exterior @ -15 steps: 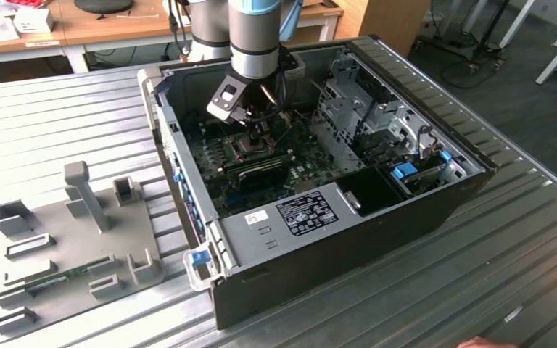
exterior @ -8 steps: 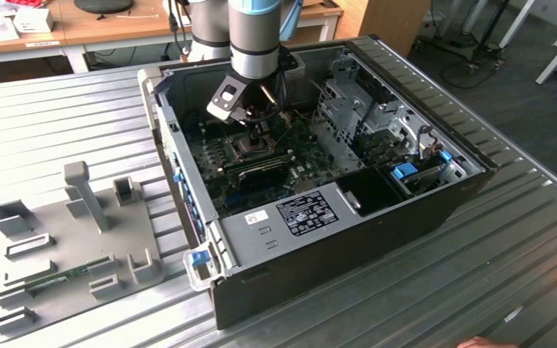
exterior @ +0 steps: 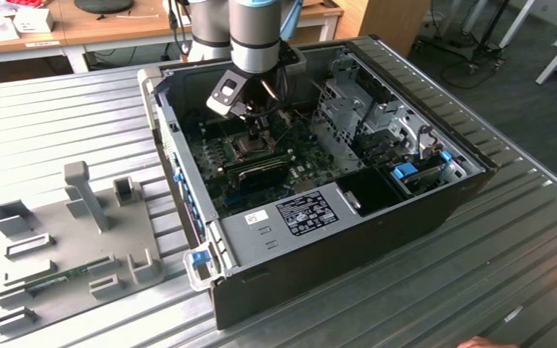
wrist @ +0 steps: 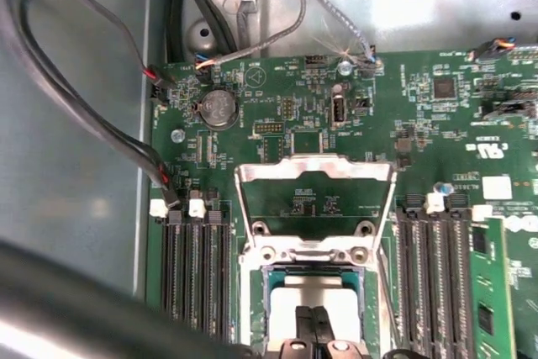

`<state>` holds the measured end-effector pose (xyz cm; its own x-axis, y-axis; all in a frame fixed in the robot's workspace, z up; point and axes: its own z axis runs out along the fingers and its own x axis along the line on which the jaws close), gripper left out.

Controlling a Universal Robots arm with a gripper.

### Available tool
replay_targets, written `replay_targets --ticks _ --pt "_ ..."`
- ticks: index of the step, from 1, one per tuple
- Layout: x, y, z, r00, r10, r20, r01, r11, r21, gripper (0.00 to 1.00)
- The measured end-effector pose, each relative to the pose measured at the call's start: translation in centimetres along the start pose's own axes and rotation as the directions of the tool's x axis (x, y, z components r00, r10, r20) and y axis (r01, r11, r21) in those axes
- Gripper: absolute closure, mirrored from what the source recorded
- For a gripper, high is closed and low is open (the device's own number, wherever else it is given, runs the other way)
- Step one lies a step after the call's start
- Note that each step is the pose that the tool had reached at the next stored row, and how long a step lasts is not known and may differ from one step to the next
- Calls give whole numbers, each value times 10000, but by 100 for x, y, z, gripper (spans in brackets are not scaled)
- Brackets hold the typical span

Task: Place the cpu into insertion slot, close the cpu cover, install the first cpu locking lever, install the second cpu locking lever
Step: 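Place the cpu into insertion slot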

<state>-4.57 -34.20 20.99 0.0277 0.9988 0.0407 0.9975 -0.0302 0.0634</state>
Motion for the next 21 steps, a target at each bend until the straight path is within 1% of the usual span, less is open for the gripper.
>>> replay_targets --ticks 6,8,16,20,21 --pt "6 10 -151 10000 0 2 0 10000 1 89" --pt "7 11 -179 10000 0 2 0 10000 1 89" --pt "7 3 -180 10000 0 -9 0 10000 -11 89" --pt "6 -28 -182 10000 -1 -29 1 10000 -61 89" --pt "6 -28 -182 10000 -1 -30 1 10000 -61 89"
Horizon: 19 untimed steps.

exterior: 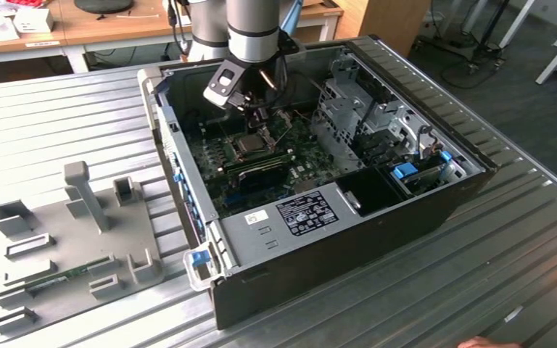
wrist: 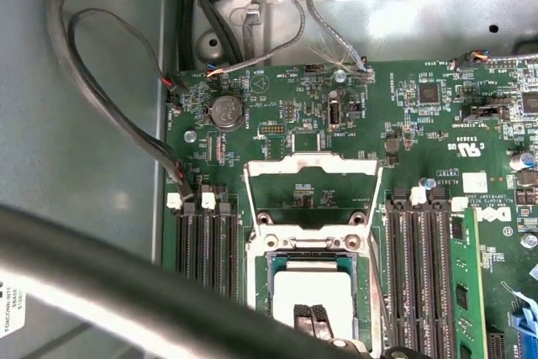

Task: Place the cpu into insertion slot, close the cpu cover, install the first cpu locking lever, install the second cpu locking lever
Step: 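Place the cpu into insertion slot, then close the cpu cover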

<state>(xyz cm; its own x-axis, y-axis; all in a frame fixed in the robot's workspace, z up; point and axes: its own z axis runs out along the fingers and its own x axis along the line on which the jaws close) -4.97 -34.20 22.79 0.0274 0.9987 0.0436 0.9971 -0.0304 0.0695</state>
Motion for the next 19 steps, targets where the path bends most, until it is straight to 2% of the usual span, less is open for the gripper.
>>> replay_targets --ticks 13,19 --pt "0 -9 -7 10000 0 0 0 10000 0 89" --pt "3 -5 -76 10000 1 0 -1 10000 0 89"
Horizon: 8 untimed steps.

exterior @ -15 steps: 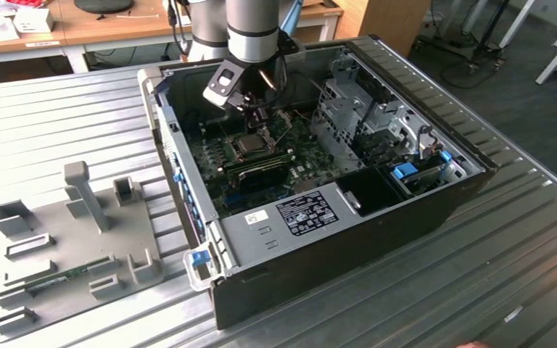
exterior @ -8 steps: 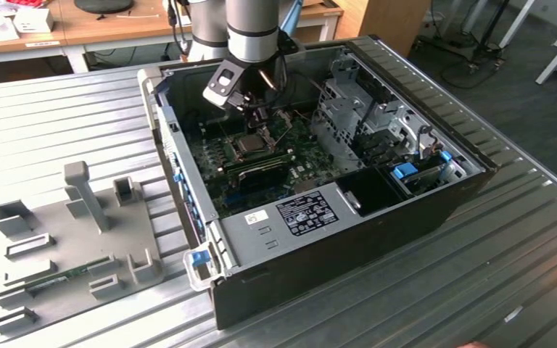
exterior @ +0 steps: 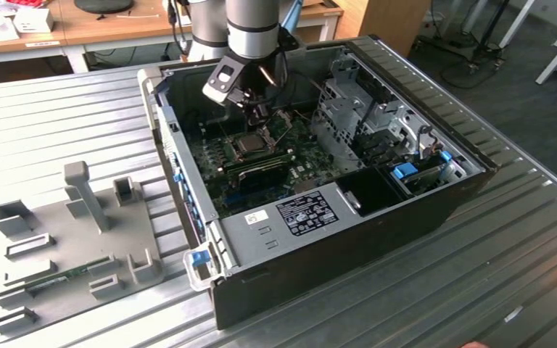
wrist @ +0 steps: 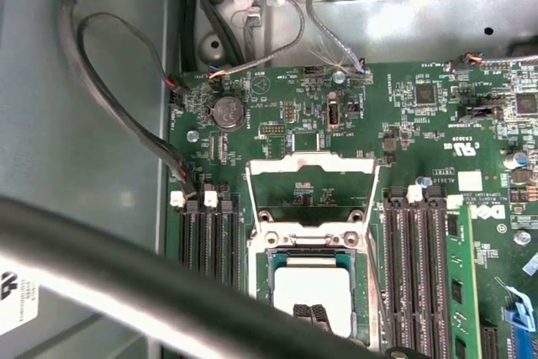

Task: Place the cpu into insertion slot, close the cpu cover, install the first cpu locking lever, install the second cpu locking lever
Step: 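Close the cpu cover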

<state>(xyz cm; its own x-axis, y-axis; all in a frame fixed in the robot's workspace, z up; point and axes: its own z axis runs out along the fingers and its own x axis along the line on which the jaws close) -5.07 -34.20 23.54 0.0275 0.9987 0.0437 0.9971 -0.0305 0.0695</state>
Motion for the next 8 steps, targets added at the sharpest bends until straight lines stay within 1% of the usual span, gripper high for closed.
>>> replay_targets --ticks 1,8 --pt "1 2 -28 10000 0 1 0 10000 1 89" --pt "5 8 -114 10000 0 1 0 10000 1 89"
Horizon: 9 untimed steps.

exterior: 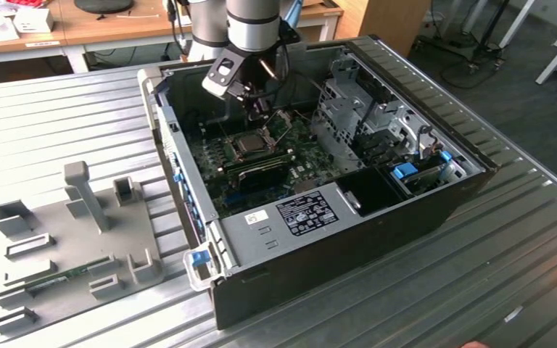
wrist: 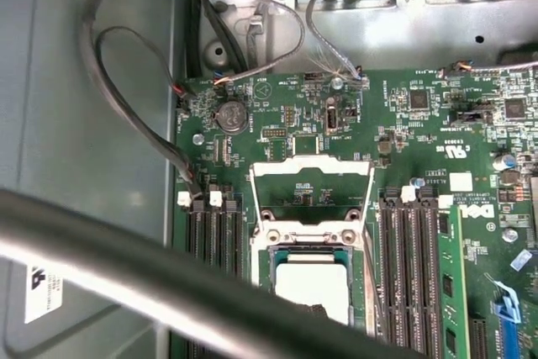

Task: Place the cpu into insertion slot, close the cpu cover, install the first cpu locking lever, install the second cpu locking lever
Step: 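Close the cpu cover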

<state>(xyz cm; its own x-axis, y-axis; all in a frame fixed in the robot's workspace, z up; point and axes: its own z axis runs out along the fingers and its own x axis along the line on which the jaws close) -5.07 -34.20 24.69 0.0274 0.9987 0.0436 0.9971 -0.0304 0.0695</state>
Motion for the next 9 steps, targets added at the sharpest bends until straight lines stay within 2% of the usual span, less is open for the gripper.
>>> replay_targets --ticks 9 --pt "6 10 -137 10000 0 0 0 10000 1 89"
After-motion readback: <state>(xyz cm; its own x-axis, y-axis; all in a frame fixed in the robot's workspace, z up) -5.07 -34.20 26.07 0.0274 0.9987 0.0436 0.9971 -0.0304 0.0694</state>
